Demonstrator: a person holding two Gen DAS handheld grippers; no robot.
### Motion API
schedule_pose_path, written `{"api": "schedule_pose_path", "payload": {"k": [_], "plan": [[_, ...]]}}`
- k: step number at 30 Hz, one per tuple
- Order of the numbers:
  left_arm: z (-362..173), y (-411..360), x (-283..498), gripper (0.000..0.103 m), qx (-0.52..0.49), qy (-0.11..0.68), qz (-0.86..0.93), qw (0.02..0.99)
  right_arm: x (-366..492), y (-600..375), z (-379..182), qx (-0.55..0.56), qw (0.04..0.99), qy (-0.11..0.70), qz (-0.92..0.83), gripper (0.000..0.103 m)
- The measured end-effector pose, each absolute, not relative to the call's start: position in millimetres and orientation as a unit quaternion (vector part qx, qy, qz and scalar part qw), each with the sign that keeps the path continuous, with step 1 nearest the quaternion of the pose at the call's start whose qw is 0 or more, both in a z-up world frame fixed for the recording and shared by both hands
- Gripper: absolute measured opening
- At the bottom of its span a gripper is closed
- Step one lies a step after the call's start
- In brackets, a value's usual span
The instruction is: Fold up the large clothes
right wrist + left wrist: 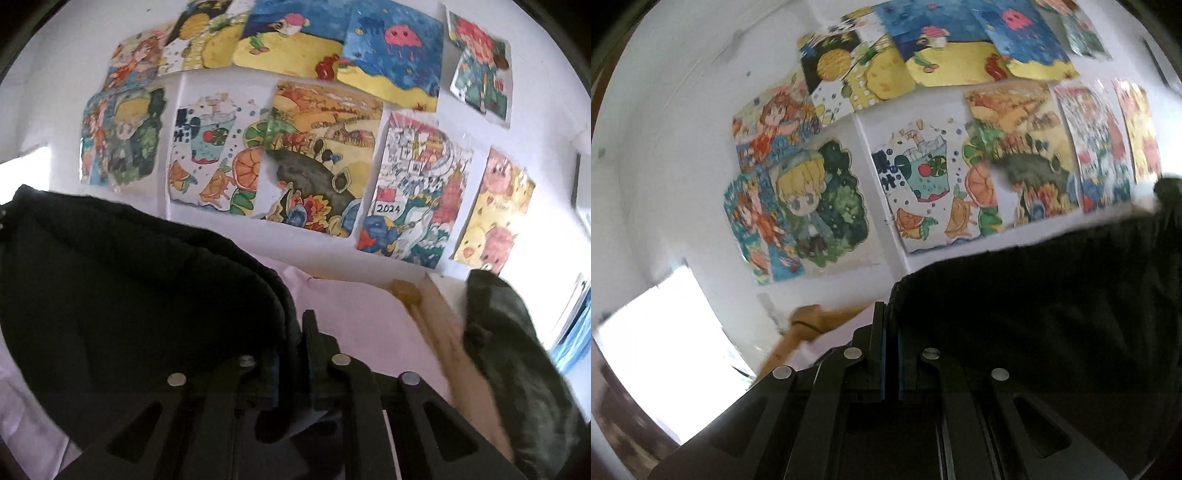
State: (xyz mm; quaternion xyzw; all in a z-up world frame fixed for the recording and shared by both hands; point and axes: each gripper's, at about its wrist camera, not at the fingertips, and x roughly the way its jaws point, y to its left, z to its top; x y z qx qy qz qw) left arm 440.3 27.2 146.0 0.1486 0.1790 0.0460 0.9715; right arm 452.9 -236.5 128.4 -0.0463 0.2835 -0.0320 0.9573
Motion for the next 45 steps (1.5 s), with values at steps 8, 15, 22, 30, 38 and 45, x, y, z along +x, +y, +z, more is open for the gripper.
{"api": "schedule_pose_path", "payload": {"k": [8,15,22,30,38,45], "plan": [[112,13,497,0.003,0.176,0.187,0.041,0.966,486,-250,82,-0.054,0.954,0.293,-0.027,0.009],[83,14,541,0.003,0.179,0.254,0.036,0.950,520,-255,49,-0.052,0.941,0.334,-0.014,0.009],[57,19,558,0.003,0.178,0.286,0.028,0.941,537,-250,22,-0.061,0.933,0.356,-0.010,0.009],[43,17,567,0.003,0.190,0.307,0.025,0.932,547,-249,7,-0.063,0.926,0.371,-0.009,0.012],[41,17,568,0.005,0.194,0.318,0.026,0.928,550,-256,0,-0.056,0.923,0.379,-0.019,0.037],[42,21,565,0.033,0.185,0.323,0.030,0.927,550,-276,0,-0.017,0.923,0.382,-0.037,0.067]]}}
